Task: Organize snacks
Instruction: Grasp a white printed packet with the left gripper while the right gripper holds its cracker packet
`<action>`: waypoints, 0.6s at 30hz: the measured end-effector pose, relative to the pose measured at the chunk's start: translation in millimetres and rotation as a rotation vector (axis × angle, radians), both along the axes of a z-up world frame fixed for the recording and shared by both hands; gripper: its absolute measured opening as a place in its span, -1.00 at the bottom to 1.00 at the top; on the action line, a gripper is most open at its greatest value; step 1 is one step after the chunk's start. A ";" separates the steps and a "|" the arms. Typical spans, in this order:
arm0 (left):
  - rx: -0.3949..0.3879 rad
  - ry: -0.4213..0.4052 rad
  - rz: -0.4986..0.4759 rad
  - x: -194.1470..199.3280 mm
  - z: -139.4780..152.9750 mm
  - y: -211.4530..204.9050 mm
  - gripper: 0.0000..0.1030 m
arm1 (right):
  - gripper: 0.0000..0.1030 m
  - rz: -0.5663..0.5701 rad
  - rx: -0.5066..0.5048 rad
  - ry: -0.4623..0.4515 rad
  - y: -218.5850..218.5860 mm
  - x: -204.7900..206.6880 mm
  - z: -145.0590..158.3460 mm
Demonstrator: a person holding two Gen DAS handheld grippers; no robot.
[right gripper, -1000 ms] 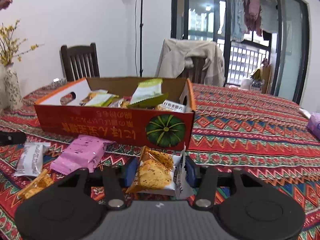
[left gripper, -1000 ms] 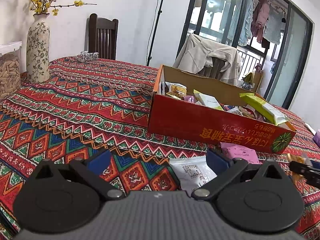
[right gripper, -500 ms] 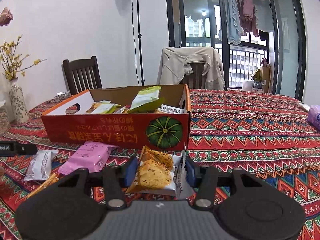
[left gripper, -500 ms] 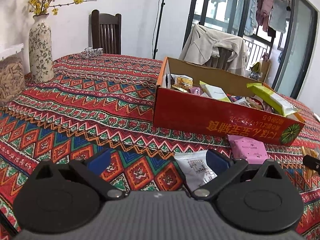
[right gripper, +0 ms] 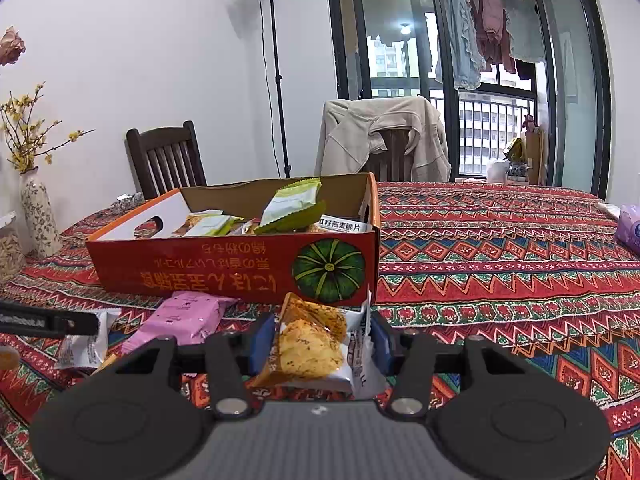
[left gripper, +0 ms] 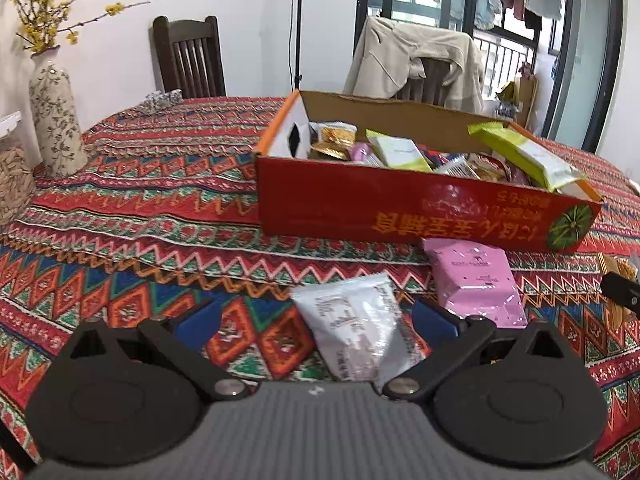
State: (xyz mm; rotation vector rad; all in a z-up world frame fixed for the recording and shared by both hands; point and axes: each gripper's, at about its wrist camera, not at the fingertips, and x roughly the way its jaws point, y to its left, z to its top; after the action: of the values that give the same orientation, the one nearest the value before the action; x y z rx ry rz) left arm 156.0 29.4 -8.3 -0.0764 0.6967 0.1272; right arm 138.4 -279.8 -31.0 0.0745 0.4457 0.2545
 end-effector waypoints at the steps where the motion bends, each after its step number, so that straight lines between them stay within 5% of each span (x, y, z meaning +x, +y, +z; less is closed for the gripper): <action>1: 0.003 0.008 0.001 2.0 -1.7 -2.4 1.00 | -0.03 0.000 0.001 0.000 0.1 0.0 0.0; 11: 0.015 0.052 0.043 11.4 -14.6 -10.7 0.96 | -0.03 0.005 0.004 -0.002 -0.5 -0.5 0.1; 18: -0.004 0.031 0.067 6.9 -10.5 -12.4 0.37 | -0.02 0.006 0.004 -0.003 0.0 -0.6 0.3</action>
State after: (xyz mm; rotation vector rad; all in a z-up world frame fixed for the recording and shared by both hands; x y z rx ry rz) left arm 162.9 17.0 -18.8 -0.1019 0.7252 0.1911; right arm 137.8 -279.8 -30.7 0.0768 0.4429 0.2614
